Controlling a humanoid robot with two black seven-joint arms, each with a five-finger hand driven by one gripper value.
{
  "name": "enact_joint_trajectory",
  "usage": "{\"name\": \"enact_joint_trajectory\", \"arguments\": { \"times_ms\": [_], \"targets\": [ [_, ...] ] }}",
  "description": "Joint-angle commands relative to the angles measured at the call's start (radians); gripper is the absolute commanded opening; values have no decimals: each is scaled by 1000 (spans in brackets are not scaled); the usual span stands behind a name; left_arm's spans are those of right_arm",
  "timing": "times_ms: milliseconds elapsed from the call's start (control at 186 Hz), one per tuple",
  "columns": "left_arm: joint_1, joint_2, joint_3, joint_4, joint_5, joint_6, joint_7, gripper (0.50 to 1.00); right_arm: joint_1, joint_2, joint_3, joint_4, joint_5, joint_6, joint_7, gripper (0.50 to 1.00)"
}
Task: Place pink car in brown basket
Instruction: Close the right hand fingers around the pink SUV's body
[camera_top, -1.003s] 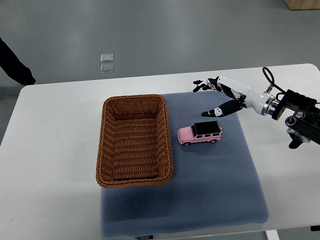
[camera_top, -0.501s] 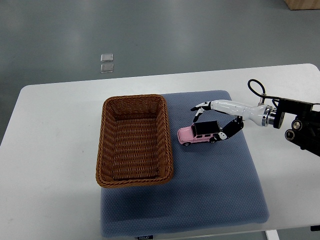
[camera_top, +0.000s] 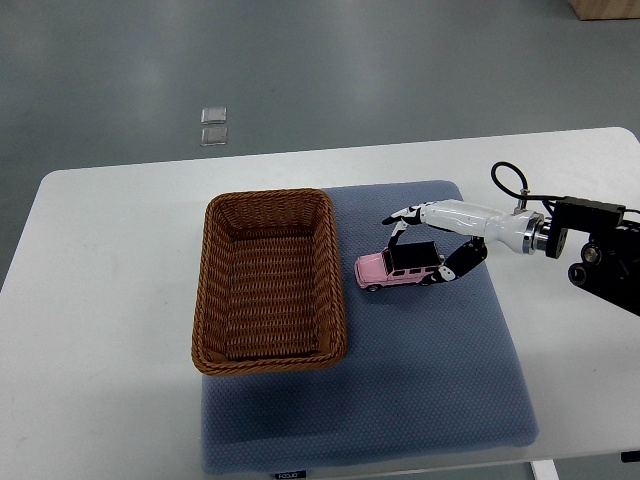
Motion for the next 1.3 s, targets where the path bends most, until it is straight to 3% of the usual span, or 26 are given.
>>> {"name": "enact_joint_trajectory", "arguments": {
  "times_ms": [0, 577, 1127, 1235, 1294],
  "targets": [
    [1, 0, 0, 0, 0, 0, 0, 1000, 20, 2, -33, 0, -6, -21, 0, 907],
    [1, 0, 2, -2, 1, 0, 0, 1000, 43, 31, -130, -17, -12, -75, -12, 907],
    [0, 0, 2, -2, 1, 0, 0, 1000, 71, 49, -176, -42, -11, -69, -46, 905],
    [0, 0, 2, -2, 0, 0, 0, 1000, 69, 60, -176, -51, -11, -69, -49, 860],
    [0, 0, 2, -2, 0, 0, 0, 1000, 71, 68, -179, -55, -11, -69, -69, 793]
  ]
}}
